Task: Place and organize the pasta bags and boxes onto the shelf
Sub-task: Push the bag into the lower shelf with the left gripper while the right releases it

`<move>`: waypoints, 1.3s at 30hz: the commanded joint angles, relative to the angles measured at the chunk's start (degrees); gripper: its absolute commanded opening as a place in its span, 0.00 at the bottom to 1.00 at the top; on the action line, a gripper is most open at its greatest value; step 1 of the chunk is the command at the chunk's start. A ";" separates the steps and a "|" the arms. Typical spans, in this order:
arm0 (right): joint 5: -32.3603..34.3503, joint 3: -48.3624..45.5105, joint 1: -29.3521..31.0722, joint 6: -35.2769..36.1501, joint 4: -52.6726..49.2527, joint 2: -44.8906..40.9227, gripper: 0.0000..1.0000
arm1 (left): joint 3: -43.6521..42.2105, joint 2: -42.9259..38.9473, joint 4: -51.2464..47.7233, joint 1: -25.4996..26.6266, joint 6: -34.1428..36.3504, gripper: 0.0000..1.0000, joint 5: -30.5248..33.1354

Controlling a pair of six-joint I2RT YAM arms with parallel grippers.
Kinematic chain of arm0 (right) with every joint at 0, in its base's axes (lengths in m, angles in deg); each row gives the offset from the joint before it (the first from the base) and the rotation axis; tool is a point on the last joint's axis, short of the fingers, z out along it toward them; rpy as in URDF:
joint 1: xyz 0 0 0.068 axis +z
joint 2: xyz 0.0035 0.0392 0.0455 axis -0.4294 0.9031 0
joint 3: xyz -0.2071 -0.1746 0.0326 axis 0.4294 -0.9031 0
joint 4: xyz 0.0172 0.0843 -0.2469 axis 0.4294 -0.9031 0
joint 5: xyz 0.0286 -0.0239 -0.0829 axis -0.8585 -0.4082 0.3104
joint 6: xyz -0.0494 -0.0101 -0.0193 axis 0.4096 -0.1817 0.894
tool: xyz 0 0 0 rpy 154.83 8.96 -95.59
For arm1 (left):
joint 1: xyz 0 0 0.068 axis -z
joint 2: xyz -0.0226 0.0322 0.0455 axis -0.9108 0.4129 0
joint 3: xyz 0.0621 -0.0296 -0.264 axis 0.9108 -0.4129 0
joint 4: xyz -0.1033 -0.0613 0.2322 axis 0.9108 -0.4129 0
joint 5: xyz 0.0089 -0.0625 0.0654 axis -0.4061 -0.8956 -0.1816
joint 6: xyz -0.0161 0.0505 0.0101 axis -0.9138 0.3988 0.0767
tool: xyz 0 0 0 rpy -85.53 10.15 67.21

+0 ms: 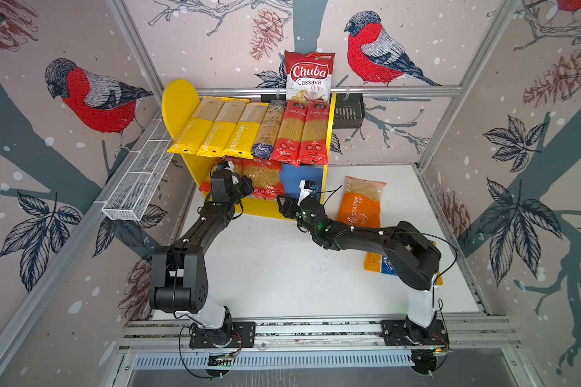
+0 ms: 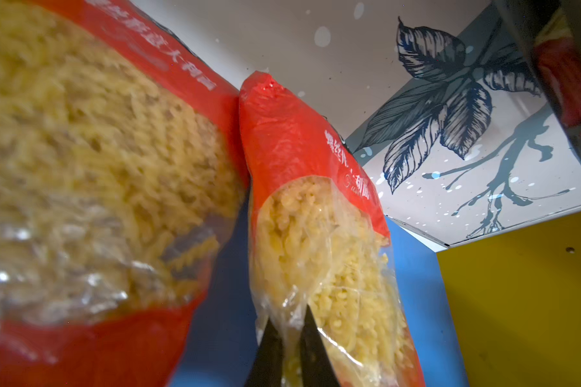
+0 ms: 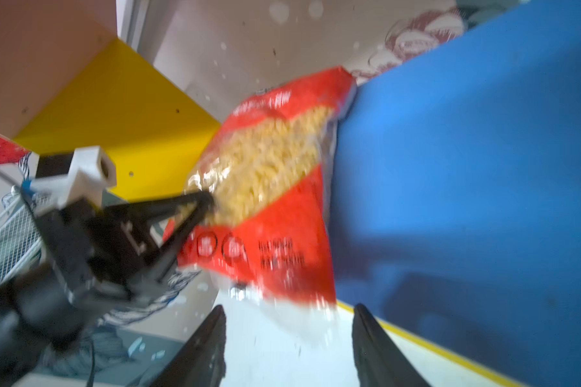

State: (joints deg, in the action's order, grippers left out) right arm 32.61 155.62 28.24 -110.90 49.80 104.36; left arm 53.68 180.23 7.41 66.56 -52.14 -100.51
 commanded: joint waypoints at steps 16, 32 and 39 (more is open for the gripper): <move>-6.41 3.18 -1.81 -2.34 -2.68 1.86 0.63 | 1.26 -0.29 -2.88 -1.10 3.32 0.20 -1.45; -7.52 10.57 -2.88 -4.44 -4.01 8.43 0.54 | 3.07 1.66 -6.13 -0.38 6.66 0.07 0.38; -8.36 10.12 -2.11 -3.90 -3.88 8.37 0.32 | 4.99 3.36 -8.22 2.30 8.26 0.05 -0.11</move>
State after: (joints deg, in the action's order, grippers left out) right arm 25.48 166.13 25.58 -115.10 46.39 112.97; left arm 58.25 183.42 1.12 68.29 -45.17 -99.31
